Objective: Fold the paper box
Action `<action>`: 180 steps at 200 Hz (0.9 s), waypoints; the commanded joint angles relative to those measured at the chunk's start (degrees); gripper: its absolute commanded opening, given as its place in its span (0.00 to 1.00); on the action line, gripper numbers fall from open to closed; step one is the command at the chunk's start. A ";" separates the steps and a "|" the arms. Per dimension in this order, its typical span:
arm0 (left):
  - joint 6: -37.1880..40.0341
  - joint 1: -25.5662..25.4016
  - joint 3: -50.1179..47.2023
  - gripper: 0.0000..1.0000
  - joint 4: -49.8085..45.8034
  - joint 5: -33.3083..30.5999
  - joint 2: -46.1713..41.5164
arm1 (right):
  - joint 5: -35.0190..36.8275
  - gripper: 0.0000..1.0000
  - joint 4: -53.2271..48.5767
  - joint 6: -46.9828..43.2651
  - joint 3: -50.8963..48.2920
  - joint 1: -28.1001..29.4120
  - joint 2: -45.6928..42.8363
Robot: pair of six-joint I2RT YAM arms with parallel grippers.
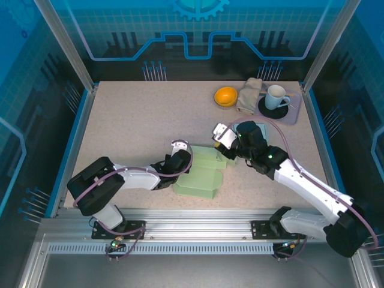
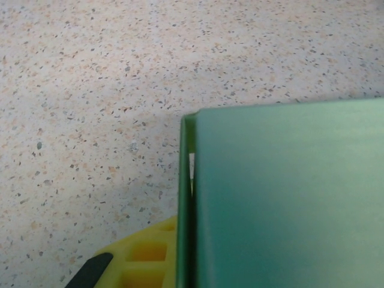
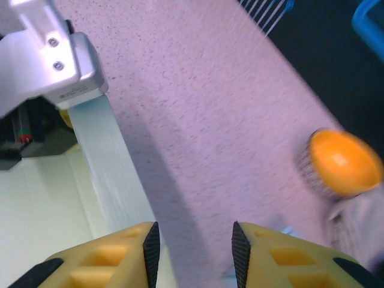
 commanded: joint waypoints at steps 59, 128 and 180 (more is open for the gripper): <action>5.70 0.24 -2.32 0.04 0.49 4.62 -0.21 | -6.34 0.39 -1.11 22.36 0.49 -1.18 12.63; 5.39 0.25 -2.33 0.15 0.44 5.50 -0.12 | -8.78 0.38 -2.53 22.04 0.24 -4.99 15.19; 5.54 0.26 -2.24 0.25 1.56 6.83 -0.34 | -9.77 0.37 -2.47 22.20 -0.27 -5.76 15.36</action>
